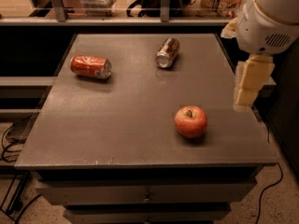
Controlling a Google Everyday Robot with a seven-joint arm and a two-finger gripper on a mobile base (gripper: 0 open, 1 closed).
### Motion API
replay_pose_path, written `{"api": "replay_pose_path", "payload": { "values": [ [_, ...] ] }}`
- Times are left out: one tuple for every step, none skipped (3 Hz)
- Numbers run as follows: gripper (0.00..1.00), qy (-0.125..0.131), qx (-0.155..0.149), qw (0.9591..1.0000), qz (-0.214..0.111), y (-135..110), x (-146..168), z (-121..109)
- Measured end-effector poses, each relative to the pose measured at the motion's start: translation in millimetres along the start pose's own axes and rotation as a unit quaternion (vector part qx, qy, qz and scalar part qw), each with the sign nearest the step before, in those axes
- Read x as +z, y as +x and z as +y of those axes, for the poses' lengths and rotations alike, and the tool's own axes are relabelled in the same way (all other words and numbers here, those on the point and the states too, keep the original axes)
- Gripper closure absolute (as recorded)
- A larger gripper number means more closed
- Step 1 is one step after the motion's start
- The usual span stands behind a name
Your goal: Place coke can upright
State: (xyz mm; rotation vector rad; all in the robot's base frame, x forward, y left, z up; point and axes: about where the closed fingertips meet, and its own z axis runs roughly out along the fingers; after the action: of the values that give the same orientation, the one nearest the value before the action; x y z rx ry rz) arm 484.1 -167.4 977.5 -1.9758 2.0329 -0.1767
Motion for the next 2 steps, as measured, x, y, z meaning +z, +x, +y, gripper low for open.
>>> {"api": "replay_pose_path", "payload": {
  "values": [
    [0.0, 0.008, -0.025, 0.9997, -0.002, -16.1, 0.7, -8.6],
    [0.0, 0.011, -0.074, 0.9972, 0.002, -41.8, 7.2, -20.9]
  ]
}}
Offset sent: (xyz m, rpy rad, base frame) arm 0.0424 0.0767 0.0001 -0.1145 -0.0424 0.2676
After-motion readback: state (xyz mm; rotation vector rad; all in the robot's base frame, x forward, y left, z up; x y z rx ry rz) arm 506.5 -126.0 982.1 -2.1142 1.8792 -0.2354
